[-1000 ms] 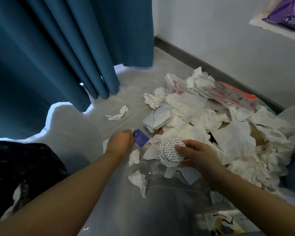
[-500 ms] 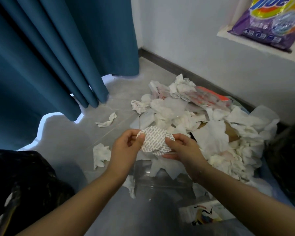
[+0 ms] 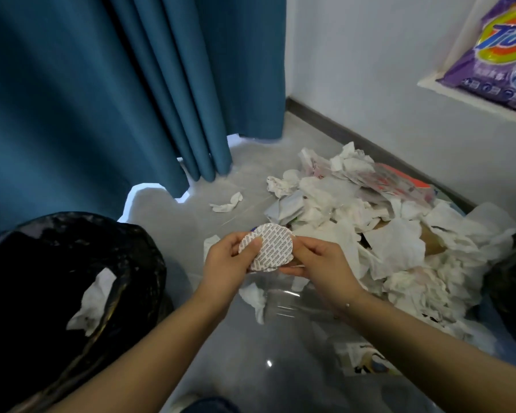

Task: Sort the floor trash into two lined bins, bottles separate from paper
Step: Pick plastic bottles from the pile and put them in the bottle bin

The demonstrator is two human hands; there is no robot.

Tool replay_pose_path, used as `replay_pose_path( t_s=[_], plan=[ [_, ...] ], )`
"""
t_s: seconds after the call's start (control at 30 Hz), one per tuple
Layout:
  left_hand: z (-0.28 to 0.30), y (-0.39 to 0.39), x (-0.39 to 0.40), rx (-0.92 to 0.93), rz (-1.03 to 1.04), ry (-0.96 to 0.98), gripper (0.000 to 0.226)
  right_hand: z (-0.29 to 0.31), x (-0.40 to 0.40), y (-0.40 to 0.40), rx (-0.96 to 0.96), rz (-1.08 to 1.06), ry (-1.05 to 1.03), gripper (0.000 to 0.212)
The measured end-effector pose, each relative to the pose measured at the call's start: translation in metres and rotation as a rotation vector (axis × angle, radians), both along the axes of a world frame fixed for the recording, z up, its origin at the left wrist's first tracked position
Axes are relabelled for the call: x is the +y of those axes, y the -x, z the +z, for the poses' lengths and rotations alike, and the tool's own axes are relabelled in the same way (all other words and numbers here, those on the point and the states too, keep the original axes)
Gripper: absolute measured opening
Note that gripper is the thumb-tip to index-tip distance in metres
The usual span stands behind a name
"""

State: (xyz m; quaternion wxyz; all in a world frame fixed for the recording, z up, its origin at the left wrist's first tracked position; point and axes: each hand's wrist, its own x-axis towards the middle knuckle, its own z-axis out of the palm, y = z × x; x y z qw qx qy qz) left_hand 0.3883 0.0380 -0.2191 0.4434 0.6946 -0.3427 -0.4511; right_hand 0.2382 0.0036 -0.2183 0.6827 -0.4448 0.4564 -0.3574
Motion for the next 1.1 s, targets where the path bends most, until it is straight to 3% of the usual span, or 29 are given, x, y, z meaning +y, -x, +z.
replay_pose_path(
  t_s=[0.13, 0.2, 0.3, 0.47, 0.53, 0.67, 0.73, 0.83, 0.9, 1.1],
  plan=[
    [0.035, -0.046, 0.04, -0.126, 0.296, 0.204, 0.012, 0.019, 0.003, -0.03, 0.037, 0.122, 0.015, 0.03],
    [0.056, -0.076, 0.065, -0.317, 0.433, 0.25, 0.01, 0.025, 0.005, -0.048, 0.01, 0.215, -0.003, 0.028],
    [0.074, -0.114, 0.091, -0.598, 0.549, 0.169, 0.017, 0.028, 0.009, -0.069, 0.041, 0.338, -0.016, 0.024],
    [0.065, -0.149, 0.104, -0.781, 0.435, -0.202, 0.04, 0.023, 0.02, -0.079, 0.082, 0.43, 0.018, 0.021],
    [0.064, -0.142, 0.103, -0.826, 0.396, -0.166, 0.046, 0.02, 0.022, -0.073, 0.117, 0.453, 0.049, 0.023],
    [0.076, -0.103, 0.087, -0.926, 0.31, 0.127, 0.034, 0.017, 0.019, -0.054, 0.145, 0.416, 0.05, 0.024],
    [0.083, -0.075, 0.07, -0.88, 0.219, 0.26, 0.031, 0.018, 0.012, -0.042, 0.153, 0.358, 0.05, 0.024],
    [0.079, -0.033, 0.034, -0.606, -0.044, 0.357, 0.029, 0.019, -0.006, -0.018, 0.172, 0.215, 0.067, 0.025],
    [0.065, -0.012, 0.007, -0.42, -0.172, 0.339, 0.029, 0.016, -0.023, 0.002, 0.238, 0.12, 0.1, 0.023],
    [-0.011, 0.023, -0.058, -0.212, -0.282, 0.14, 0.025, -0.013, -0.087, 0.076, 0.534, -0.137, 0.189, 0.021]
  ],
)
